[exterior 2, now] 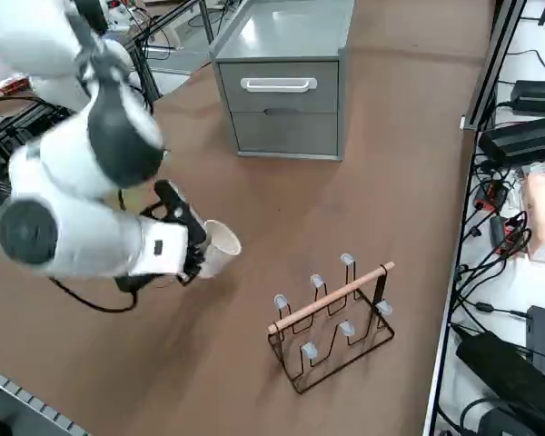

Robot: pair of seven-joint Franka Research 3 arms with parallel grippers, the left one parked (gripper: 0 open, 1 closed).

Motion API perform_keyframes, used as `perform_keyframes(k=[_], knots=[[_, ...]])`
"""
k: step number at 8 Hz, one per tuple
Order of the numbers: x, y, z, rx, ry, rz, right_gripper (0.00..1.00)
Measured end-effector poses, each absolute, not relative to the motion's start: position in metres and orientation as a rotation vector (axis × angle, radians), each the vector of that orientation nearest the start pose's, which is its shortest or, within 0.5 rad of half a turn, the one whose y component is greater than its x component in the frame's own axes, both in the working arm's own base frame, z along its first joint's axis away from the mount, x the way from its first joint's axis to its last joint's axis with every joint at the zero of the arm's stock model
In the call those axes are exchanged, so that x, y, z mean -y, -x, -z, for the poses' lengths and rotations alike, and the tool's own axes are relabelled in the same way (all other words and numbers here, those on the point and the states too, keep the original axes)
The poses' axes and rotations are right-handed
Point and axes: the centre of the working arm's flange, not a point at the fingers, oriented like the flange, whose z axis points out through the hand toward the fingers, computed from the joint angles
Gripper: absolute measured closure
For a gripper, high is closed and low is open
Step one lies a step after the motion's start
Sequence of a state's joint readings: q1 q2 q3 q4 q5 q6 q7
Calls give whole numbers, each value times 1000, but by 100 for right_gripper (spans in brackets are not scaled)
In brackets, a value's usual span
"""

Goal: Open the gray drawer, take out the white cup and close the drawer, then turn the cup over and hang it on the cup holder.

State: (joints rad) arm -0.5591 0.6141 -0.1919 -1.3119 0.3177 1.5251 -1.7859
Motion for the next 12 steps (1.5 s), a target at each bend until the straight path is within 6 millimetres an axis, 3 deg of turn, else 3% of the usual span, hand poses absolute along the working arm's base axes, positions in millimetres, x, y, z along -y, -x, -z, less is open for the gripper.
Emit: perform_keyframes(k=[2,6,7,8,9,11,12], knots=[[380,-575,-401,1459,2530,-254,81],[244,-653,-427,1748,2698,-981,81],[204,-670,-424,1812,2748,-1154,81],[165,-686,-410,1887,2776,-1316,81],[137,-698,-391,1957,2788,-1440,81],[103,-716,-363,2127,2759,-1679,81],[86,-721,-361,2199,2736,-1819,81]])
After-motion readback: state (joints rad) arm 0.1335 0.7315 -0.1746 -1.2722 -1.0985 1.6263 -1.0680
